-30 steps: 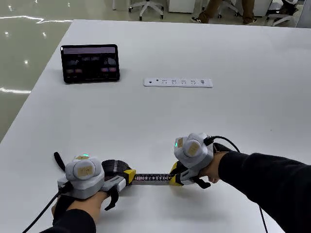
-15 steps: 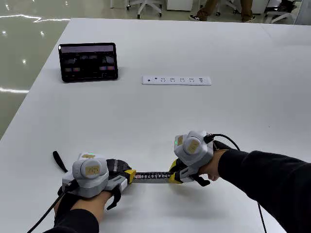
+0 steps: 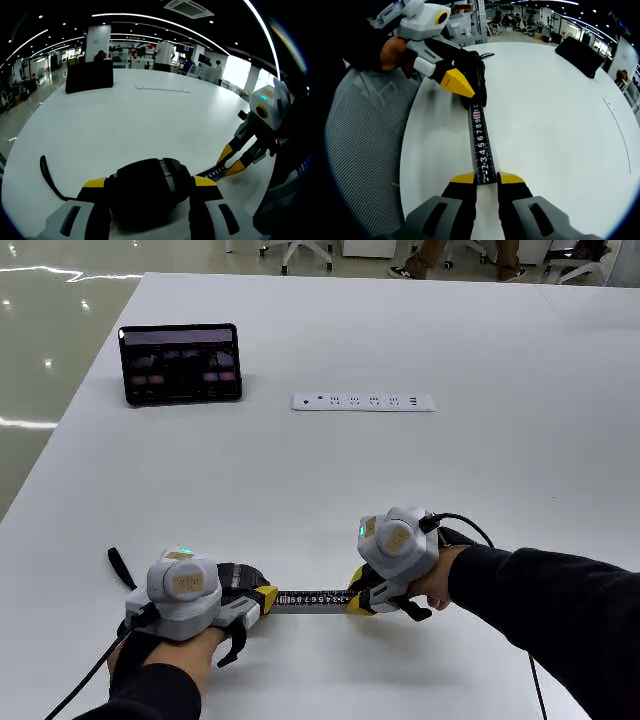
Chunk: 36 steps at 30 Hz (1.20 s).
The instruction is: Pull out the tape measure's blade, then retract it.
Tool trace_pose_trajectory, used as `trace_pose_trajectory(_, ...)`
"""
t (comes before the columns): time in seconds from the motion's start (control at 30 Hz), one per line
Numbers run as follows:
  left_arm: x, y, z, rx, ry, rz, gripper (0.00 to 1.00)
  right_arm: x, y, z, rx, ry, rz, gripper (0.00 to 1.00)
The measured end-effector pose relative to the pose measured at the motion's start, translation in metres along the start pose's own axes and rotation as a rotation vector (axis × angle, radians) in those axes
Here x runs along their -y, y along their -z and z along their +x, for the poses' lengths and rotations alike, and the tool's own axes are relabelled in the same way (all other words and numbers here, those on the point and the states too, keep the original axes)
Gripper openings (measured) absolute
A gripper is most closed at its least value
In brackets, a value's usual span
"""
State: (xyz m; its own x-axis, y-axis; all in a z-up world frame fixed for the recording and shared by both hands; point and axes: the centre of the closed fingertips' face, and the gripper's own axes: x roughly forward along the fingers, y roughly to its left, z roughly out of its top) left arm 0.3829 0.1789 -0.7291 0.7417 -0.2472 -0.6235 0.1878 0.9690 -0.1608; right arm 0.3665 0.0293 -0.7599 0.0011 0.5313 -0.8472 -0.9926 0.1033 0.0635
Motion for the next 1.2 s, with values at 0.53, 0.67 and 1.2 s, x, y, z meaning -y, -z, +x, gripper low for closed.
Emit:
trace_pose_trajectory(0.53,0.002,0.001,-0.001,-0.005,0.03,0.011,0.58,-0.001,-0.01,0.006,0.028,-0.004,-0.05,0.11)
trace_pose_trajectory(0.67,0.003,0.001,-0.001,-0.005,0.035,0.012,0.58,-0.001,-0.012,0.007,0.032,-0.008,-0.043,0.11)
trace_pose_trajectory(1.2,0.003,0.0,-0.001,-0.002,0.048,0.006,0.59,-0.004,-0.024,0.015,0.051,-0.013,-0.011,0.11)
